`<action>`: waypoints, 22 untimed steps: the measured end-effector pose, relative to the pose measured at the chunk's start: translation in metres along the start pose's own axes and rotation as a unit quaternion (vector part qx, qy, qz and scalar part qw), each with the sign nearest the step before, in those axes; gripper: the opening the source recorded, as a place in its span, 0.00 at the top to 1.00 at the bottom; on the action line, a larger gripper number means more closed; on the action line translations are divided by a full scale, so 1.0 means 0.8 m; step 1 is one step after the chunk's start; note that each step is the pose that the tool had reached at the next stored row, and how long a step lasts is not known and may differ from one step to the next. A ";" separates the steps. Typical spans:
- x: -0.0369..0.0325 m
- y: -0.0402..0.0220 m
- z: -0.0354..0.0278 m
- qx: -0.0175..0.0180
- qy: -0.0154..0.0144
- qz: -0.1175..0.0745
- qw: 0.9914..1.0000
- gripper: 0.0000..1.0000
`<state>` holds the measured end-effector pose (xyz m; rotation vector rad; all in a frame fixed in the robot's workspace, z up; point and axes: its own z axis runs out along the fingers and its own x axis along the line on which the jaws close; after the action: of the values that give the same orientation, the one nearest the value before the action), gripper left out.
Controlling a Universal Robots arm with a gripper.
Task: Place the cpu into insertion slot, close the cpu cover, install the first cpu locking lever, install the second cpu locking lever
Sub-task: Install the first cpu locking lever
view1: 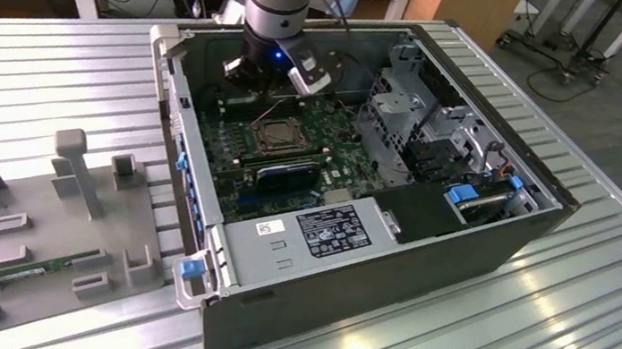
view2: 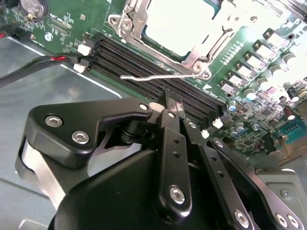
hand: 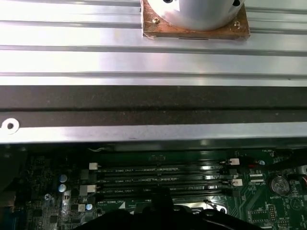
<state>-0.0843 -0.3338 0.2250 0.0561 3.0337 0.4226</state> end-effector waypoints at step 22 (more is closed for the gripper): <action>-0.0147 -0.0019 0.0034 0.000 -0.001 0.002 1.000 0.89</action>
<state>-0.0724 -0.3351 0.2228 0.0629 3.0327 0.4226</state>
